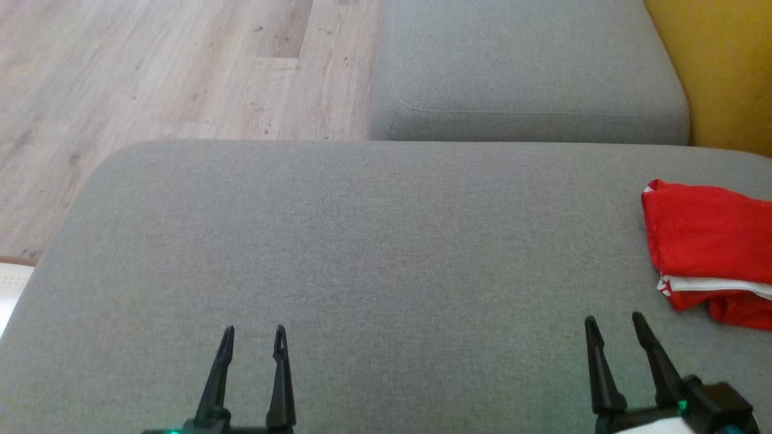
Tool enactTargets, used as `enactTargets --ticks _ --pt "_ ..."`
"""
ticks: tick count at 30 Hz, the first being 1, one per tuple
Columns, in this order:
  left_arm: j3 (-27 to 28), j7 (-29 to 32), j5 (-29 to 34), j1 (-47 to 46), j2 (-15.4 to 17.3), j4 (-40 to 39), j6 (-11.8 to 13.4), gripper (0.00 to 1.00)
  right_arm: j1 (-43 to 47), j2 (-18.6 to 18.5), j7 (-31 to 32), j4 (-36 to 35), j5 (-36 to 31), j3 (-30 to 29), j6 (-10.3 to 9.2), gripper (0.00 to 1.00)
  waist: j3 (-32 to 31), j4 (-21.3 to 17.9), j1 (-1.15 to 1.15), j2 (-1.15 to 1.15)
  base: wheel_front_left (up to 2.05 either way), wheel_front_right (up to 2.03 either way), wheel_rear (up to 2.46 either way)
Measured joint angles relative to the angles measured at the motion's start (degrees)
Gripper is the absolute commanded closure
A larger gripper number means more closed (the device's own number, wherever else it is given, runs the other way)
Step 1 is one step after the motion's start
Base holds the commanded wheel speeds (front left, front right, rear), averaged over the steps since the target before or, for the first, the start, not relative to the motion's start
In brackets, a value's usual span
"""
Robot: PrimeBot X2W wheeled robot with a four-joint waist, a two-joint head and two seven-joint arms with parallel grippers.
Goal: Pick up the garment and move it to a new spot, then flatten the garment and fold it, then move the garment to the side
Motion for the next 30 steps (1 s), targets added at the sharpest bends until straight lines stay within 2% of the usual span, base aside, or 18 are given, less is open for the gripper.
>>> enactTargets --ticks 11,12,18,30 --pt "1.27 0.0 0.9 0.63 0.02 0.3 -0.47 0.0 0.52 0.0 0.01 -0.74 -0.03 0.85 0.0 0.0 -0.44 -0.85 0.01 0.0 0.0 0.0 0.0" --pt "1.25 0.01 0.89 0.63 0.0 0.59 -0.53 1.0 0.53 0.0 0.01 -0.62 0.12 0.82 0.0 1.0 -0.42 -0.88 0.02 0.0 0.0 0.0 0.0" --pt "1.22 0.4 0.54 2.82 -0.01 5.82 -0.53 1.0 1.39 0.0 0.29 4.82 0.52 0.97 0.0 1.0 -0.34 -0.99 0.02 0.0 0.0 0.0 0.0" --pt "1.67 1.94 -8.13 2.74 0.24 6.54 -1.65 1.0 1.44 -0.02 1.86 5.31 8.75 0.77 0.0 1.0 0.24 -1.63 0.02 0.0 0.0 0.0 0.0"
